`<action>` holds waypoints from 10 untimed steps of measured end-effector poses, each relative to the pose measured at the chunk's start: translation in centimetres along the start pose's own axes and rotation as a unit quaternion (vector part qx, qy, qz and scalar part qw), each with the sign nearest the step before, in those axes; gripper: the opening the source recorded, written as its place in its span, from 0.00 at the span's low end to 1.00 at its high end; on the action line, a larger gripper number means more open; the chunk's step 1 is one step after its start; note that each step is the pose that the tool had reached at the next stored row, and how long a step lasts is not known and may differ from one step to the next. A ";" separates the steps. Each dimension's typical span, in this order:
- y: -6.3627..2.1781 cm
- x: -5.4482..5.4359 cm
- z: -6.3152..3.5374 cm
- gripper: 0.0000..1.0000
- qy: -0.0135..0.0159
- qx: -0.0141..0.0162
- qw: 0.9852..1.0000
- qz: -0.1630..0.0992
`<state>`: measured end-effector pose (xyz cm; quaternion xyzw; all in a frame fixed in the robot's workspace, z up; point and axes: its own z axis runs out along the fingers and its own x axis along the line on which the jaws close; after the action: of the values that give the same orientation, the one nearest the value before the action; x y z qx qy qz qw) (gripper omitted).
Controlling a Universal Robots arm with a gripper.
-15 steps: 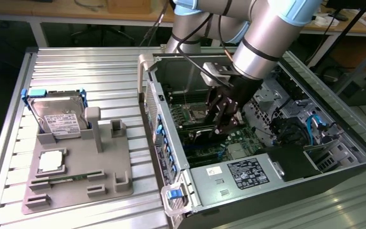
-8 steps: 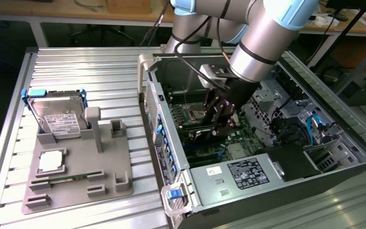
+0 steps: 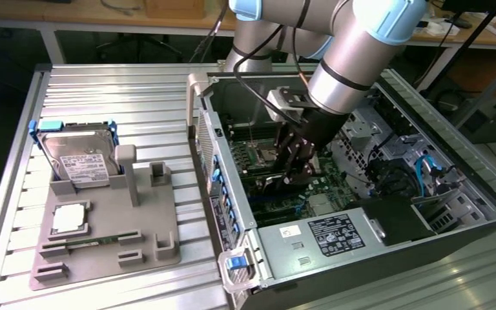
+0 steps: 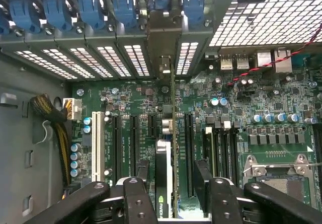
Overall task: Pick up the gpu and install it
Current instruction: 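Press down on the gpu until it lock into place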
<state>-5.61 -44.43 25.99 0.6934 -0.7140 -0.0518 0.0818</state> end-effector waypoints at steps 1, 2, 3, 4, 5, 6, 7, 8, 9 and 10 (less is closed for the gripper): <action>0.00 0.0 0.00 0.47 0.000 0.000 1.000 0.000; 0.00 0.0 0.00 0.40 0.000 0.000 1.000 0.000; 0.00 0.0 0.00 0.28 0.000 0.000 1.000 0.000; 0.00 0.0 0.00 0.28 0.000 0.000 1.000 0.000; 0.00 0.0 0.00 0.27 0.000 0.000 1.000 0.000; 0.00 0.0 0.00 0.27 0.000 0.000 1.000 0.000; 0.00 0.0 0.00 0.27 0.000 0.000 1.000 0.000; 0.00 0.0 0.00 0.27 0.000 0.000 1.000 0.000; 0.00 0.0 0.00 0.27 0.000 0.000 1.000 0.000; 0.00 0.0 0.00 0.27 0.000 0.000 1.000 0.000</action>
<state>-5.62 -44.43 25.98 0.6934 -0.7140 -0.0518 0.0818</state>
